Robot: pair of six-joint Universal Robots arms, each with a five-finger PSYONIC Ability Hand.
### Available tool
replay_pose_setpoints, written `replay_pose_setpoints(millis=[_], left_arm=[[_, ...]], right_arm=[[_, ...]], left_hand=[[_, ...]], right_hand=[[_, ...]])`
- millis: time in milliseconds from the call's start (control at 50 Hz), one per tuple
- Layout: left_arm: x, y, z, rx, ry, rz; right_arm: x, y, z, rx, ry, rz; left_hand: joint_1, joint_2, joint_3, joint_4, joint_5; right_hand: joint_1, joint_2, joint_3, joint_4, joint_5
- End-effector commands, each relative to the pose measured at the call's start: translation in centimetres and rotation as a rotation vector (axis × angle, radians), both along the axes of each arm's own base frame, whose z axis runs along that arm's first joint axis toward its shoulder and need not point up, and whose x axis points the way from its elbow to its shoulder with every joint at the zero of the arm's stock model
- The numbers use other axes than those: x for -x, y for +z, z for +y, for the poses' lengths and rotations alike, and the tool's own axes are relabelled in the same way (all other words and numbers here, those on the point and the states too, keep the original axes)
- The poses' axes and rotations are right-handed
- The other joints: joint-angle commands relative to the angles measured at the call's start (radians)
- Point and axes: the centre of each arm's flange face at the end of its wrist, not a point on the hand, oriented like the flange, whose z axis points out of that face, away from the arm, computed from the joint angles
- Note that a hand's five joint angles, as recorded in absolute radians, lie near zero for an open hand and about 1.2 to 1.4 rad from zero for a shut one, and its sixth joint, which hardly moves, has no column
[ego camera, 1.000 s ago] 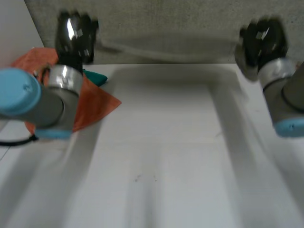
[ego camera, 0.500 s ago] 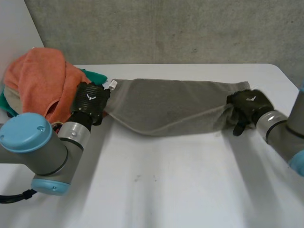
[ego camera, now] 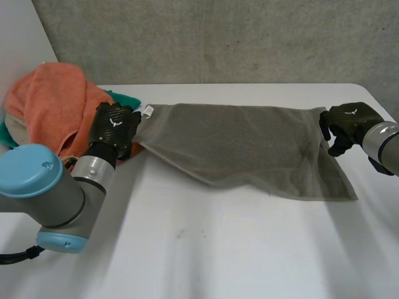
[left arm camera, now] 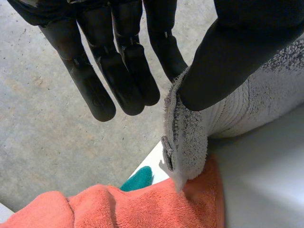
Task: Fold the laundry.
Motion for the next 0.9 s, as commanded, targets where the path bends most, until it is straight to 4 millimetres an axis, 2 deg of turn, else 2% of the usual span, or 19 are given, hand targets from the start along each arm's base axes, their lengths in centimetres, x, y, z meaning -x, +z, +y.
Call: replay_pose_setpoints(millis=[20,220,340,500,660,900], left_arm=[[-0.3,0.0,-0.3,0.000,0.010,-0.001],[-0.3,0.3,-0.5,0.010,0.012,0.003],[-0.1,0.8,-0.8,0.026,0.012,0.009],[0.0,1.6,-1.1,0.029,0.010,0.012],[0.1,1.4,-1.1,0.025,0.009,0.011],[-0.1,1.3,-1.2,0.024,0.012,0.010]], right_arm=[[0.6,-0.8,0.2,-0.028,-0.030,0.035],[1.1,-2.1,2.1,-0.207,-0.060,-0.030],[1.2,-3.4,2.9,-0.240,-0.049,-0.038],[2.8,-4.8,2.1,-0.191,-0.087,-0.038],[2.9,-7.5,1.1,-0.189,-0.059,0.033],[2.8,-9.2,-0.4,-0.177,-0.058,0.036]], left_hand=[[0.261,0.198,0.201,0.193,0.237],[0.261,0.198,0.201,0.193,0.237],[0.261,0.198,0.201,0.193,0.237],[0.261,0.198,0.201,0.193,0.237],[0.261,0.198,0.201,0.193,0.237],[0.261,0.198,0.201,0.193,0.237]], right_hand=[[-0.344,-0.470,-0.484,-0.483,-0.477],[-0.396,-0.523,-0.536,-0.535,-0.529],[-0.394,-0.520,-0.533,-0.533,-0.526],[-0.285,-0.411,-0.425,-0.424,-0.418],[-0.220,-0.347,-0.360,-0.359,-0.353],[-0.153,-0.279,-0.293,-0.292,-0.286]])
